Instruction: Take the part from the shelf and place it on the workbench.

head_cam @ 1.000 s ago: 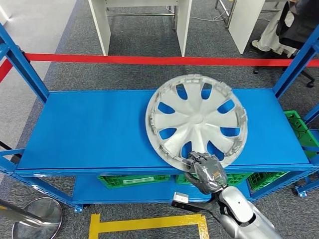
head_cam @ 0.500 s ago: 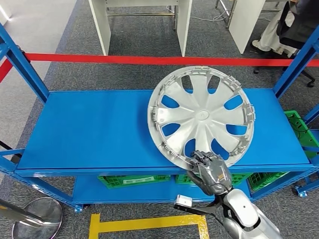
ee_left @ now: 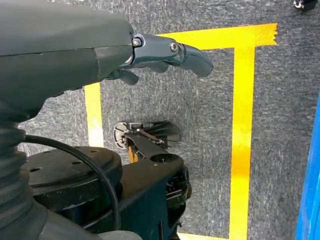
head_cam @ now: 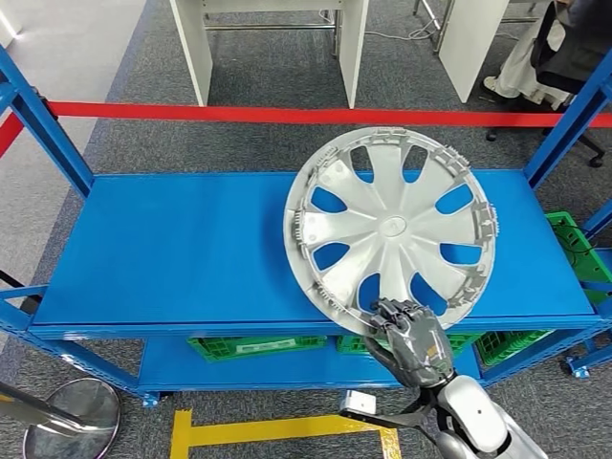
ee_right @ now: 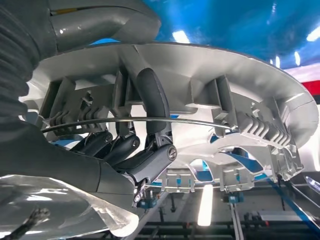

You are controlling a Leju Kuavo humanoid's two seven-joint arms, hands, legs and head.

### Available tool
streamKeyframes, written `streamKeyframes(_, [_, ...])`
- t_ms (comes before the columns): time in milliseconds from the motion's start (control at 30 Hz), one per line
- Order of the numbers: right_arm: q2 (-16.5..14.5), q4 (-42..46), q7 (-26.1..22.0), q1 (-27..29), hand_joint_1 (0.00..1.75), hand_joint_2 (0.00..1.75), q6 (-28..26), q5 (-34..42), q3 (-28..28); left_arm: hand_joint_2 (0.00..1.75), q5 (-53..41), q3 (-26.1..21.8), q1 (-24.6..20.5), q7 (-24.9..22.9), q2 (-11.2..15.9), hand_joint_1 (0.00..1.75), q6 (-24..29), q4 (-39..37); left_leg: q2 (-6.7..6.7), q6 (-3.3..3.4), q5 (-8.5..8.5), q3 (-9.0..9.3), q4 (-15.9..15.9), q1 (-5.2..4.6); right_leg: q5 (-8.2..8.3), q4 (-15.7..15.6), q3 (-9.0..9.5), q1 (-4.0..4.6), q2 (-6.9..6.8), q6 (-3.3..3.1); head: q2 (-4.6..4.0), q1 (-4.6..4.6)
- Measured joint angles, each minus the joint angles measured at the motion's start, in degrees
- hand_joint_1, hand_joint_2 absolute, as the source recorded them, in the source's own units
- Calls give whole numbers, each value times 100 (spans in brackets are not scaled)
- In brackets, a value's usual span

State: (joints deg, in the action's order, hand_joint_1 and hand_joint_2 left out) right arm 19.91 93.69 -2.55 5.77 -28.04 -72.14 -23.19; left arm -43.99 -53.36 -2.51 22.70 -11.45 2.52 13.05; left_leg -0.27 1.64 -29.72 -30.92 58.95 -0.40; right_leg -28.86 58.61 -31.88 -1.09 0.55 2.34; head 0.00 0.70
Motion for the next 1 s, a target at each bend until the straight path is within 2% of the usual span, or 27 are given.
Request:
streamKeyframes(400, [40, 305, -138, 159, 175, 175, -188, 159, -5, 175, 93, -106, 9, -3, 0, 0, -59, 0, 0, 3, -2, 0, 8, -4, 2, -4, 0, -3, 0, 2, 0, -1])
streamKeyframes(567, [34, 410, -258, 344, 175, 175, -364, 504, -45, 175, 79, -148, 32, -104, 46, 0, -13, 0, -9, 36, -21, -11, 39, -32, 8, -15, 4, -27, -10, 22, 0, -3])
streamKeyframes(667, [32, 440, -262, 482, 175, 175, -461, 620, -83, 175, 90, -183, 48, -46, 87, 0, -27, 0, -5, 102, 34, 7, -12, -35, 24, -32, 7, -45, -10, 79, 0, -4])
streamKeyframes(733, [33, 463, -243, 563, 175, 175, -519, 692, -112, 175, 108, -201, 46, 31, 93, 0, -42, 0, 5, 168, 124, 44, -122, -10, -129, 120, -70, -42, -18, 109, 0, 12])
streamKeyframes(767, [33, 469, -232, 595, 175, 175, -545, 719, -127, 175, 118, -208, 46, 60, 93, 0, -51, 0, 11, 187, 155, 55, -160, 3, -297, 358, -174, -40, -23, 114, 0, 25])
streamKeyframes(833, [33, 471, -215, 658, 175, 175, -583, 764, -162, 175, 130, -227, 51, 101, 94, 0, -74, 0, 15, 202, 172, 29, -154, -6, -648, 1075, -469, -37, -26, 125, 0, 42])
streamKeyframes(867, [33, 471, -201, 693, 175, 175, -594, 786, -178, 175, 131, -237, 56, 116, 94, 0, -89, 0, 15, 201, 172, 17, -140, -9, -728, 1363, -586, -36, -26, 130, 0, 43])
streamKeyframes(900, [33, 471, -182, 728, 175, 175, -604, 806, -195, 175, 131, -246, 59, 127, 94, 0, -99, 0, 14, 197, 169, 8, -124, -10, -695, 1471, -624, -37, -27, 132, 0, 43])
streamKeyframes(933, [33, 472, -155, 759, 175, 175, -614, 821, -212, 175, 128, -253, 60, 134, 94, 0, -107, 0, 11, 190, 164, 0, -104, -7, -554, 1353, -559, -39, -29, 132, 0, 43])
streamKeyframes(967, [33, 474, -122, 786, 175, 175, -628, 833, -226, 175, 126, -260, 60, 139, 94, 0, -111, 0, 6, 172, 152, -7, -77, 1, -347, 1022, -393, -44, -32, 133, 0, 44])
streamKeyframes(1000, [33, 475, -91, 805, 175, 175, -647, 840, -238, 175, 124, -267, 60, 141, 96, 0, -112, 0, 0, 145, 140, -22, -49, 6, -216, 655, -203, -45, -34, 134, 0, 45])
